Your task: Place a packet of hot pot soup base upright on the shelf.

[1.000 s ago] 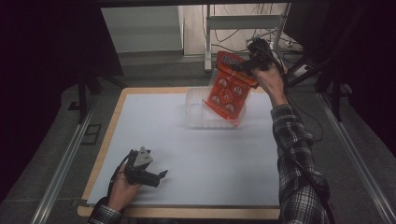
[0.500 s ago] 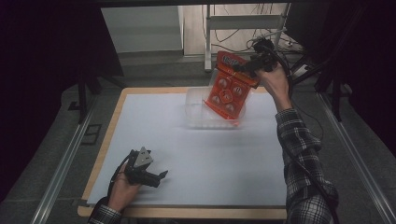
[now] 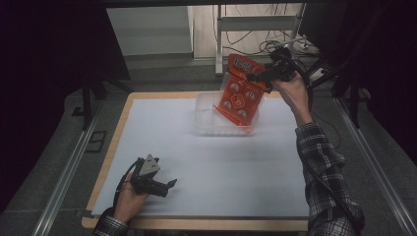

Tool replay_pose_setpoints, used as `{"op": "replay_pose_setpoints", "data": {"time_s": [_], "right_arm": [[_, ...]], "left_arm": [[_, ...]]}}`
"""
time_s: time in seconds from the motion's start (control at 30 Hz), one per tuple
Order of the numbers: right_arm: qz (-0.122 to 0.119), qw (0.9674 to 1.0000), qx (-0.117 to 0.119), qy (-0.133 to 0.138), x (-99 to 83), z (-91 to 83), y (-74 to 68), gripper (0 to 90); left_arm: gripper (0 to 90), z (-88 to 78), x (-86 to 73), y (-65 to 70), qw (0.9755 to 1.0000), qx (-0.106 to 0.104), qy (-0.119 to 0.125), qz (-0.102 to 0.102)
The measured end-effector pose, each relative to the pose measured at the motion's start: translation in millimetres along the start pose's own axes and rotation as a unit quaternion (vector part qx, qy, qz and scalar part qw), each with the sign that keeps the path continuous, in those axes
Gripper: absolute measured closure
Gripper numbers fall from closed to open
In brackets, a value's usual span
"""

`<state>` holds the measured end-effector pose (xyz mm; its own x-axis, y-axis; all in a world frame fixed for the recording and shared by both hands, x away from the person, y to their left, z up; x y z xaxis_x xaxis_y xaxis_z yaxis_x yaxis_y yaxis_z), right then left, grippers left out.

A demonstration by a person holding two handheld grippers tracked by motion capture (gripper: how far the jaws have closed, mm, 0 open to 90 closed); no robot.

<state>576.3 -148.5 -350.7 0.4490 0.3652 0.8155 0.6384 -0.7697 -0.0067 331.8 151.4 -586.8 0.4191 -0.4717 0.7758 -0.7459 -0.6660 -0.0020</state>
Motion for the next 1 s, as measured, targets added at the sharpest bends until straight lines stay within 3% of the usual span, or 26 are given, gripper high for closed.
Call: {"op": "replay_pose_setpoints", "data": {"time_s": [0.37, 0.47, 0.6, 1.0], "right_arm": [[-0.018, 0.9998, -0.004, -0.009, -16.1, -9.0, -7.8, 1.5], [-0.023, 0.9997, 0.001, -0.011, -21.1, -10.4, -11.0, 1.3], [-0.037, 0.9992, 0.004, -0.011, -25.9, -11.9, -14.7, 0.9], [-0.053, 0.9986, 0.002, -0.008, -37.7, -15.6, -21.9, 0.0]], "left_arm": [[0.0, -0.4, 0.7, 0.3, 1.0, -0.001, 0.002, 0.003], [0.0, -2.7, 4.2, 2.4, 0.9997, -0.014, 0.018, 0.0], [0.0, -6.6, 9.5, 4.2, 0.9982, -0.034, 0.045, -0.02], [0.0, -4.9, 7.5, 4.2, 0.9985, -0.034, 0.037, -0.023]]}}
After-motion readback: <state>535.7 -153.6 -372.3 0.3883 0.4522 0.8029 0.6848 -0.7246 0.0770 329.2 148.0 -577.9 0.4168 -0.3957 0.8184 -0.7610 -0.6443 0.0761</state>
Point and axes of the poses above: each handheld gripper's, and its own axes: z roughly forward along the jaws, x roughly out of its top, y roughly to its right, the point moved 9 cm from there along z, roughly forward along the jaws, and after that the axes turned 6 degrees about -x, right-handed, at the moved point
